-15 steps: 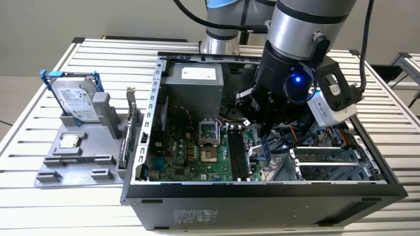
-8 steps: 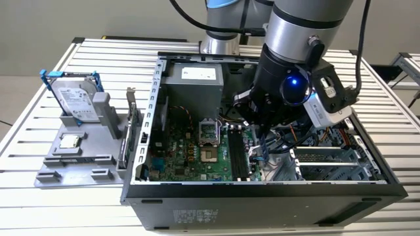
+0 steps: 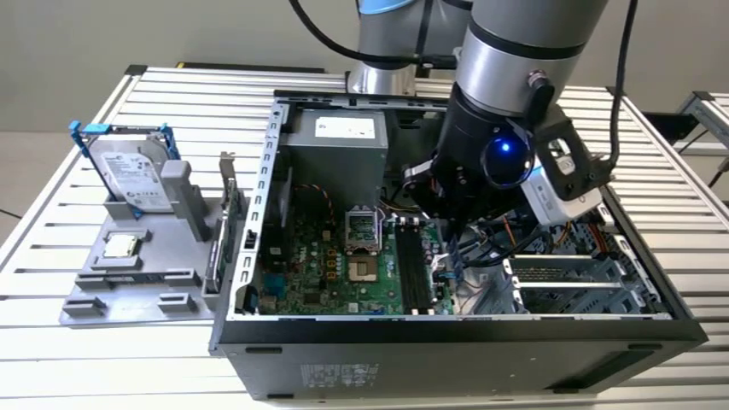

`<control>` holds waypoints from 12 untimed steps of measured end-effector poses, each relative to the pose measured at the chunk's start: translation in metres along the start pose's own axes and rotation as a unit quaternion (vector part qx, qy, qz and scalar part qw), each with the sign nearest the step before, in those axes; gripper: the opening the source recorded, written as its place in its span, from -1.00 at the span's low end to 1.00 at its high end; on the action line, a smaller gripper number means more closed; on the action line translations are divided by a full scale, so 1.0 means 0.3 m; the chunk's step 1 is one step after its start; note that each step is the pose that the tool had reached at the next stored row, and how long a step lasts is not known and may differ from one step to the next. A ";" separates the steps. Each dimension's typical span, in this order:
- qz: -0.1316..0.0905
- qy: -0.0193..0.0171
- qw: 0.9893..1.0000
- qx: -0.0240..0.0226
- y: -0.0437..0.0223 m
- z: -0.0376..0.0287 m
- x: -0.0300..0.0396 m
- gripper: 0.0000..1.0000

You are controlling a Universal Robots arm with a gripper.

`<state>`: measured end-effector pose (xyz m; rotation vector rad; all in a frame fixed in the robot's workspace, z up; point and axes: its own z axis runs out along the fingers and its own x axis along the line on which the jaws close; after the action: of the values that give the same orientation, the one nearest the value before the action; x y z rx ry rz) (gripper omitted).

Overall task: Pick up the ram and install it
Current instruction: 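Insert the ram into the slot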

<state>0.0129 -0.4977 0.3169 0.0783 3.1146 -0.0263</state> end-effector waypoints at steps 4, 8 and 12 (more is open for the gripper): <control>0.000 0.000 1.000 0.000 0.005 0.008 0.000 -1.00; 0.000 0.000 1.000 0.000 0.009 0.018 0.001 -1.00; 0.000 0.002 1.000 0.000 0.011 0.031 0.002 -1.00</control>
<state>0.0128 -0.4946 0.3077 0.0785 3.1196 -0.0264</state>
